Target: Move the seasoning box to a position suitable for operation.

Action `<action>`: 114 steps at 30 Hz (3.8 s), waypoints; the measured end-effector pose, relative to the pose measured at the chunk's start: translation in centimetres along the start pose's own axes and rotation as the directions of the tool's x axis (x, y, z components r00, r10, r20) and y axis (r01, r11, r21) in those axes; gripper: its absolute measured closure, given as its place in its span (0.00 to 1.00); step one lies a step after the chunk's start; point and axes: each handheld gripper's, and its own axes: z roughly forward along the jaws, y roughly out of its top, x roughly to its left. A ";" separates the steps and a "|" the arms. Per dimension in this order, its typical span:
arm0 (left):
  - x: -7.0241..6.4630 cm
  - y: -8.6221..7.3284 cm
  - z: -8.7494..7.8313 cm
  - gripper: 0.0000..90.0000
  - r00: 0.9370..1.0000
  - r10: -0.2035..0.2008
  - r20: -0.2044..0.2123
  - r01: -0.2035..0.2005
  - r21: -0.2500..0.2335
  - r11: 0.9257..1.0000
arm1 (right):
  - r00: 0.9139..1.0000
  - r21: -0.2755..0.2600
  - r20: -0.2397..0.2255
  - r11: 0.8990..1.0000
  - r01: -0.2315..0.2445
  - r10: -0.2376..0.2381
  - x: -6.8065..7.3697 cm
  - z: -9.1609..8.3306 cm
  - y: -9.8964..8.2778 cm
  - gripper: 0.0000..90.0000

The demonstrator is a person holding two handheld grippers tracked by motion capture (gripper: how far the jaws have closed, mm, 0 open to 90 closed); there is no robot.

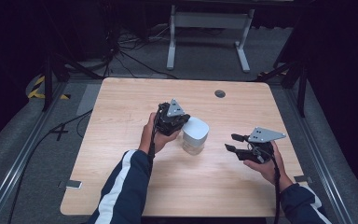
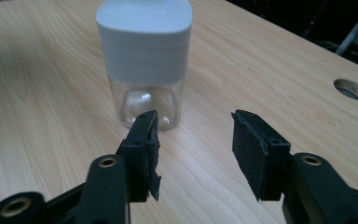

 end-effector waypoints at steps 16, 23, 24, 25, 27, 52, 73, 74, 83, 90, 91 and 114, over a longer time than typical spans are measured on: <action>0.1 -0.3 0.1 1.00 1.000 -0.003 -0.010 0.003 -0.021 1.000 | 0.991 -0.006 -0.103 0.997 0.081 -0.081 2.3 2.7 3.8 0.83; 0.1 -0.4 0.2 1.00 1.000 -0.018 -0.005 0.017 -0.034 0.999 | 0.986 0.041 -0.140 0.994 0.101 -0.094 3.0 4.0 4.4 0.94; 0.2 -0.5 0.2 1.00 1.000 -0.016 -0.005 0.015 -0.038 0.999 | 0.986 0.044 -0.141 0.994 0.099 -0.092 3.0 4.1 4.4 0.94; 0.2 -0.5 0.2 1.00 1.000 -0.016 -0.005 0.015 -0.038 0.999 | 0.986 0.044 -0.141 0.994 0.099 -0.092 3.0 4.1 4.4 0.94; 0.2 -0.5 0.2 1.00 1.000 -0.013 -0.007 0.013 -0.035 0.999 | 0.985 0.071 -0.150 0.993 0.099 -0.088 3.0 4.4 4.5 0.97; 0.4 -0.5 0.3 1.00 1.000 0.002 -0.020 -0.002 -0.031 1.000 | 0.991 0.113 -0.118 0.991 0.070 -0.057 2.1 5.1 5.7 0.99; 0.8 -1.3 1.0 0.99 0.999 -0.018 -0.033 0.018 0.013 1.000 | 0.993 0.057 -0.100 0.996 0.076 -0.070 2.8 5.4 8.1 0.99; 0.8 -1.4 1.0 0.99 0.999 -0.014 -0.039 0.015 0.017 1.000 | 0.993 0.054 -0.098 0.995 0.079 -0.073 2.8 5.4 8.2 0.99; 1.2 -1.9 0.6 0.96 0.999 -0.006 -0.050 0.008 0.050 0.999 | 0.993 0.028 -0.081 0.995 0.091 -0.088 2.9 5.9 9.5 0.99; 1.4 -2.8 -0.4 0.94 0.996 0.024 -0.084 -0.017 0.081 0.997 | 0.993 0.014 -0.074 0.996 0.091 -0.090 3.1 6.5 9.9 0.99; 1.5 -3.1 -0.8 0.94 0.995 0.035 -0.088 -0.027 0.085 0.996 | 0.993 0.010 -0.074 0.996 0.088 -0.087 3.2 6.6 10.0 0.99; 0.9 -11.5 -8.8 0.89 0.996 0.045 -0.075 -0.033 0.151 0.988 | 0.996 -0.034 -0.021 0.996 0.081 -0.082 2.7 7.7 11.5 0.99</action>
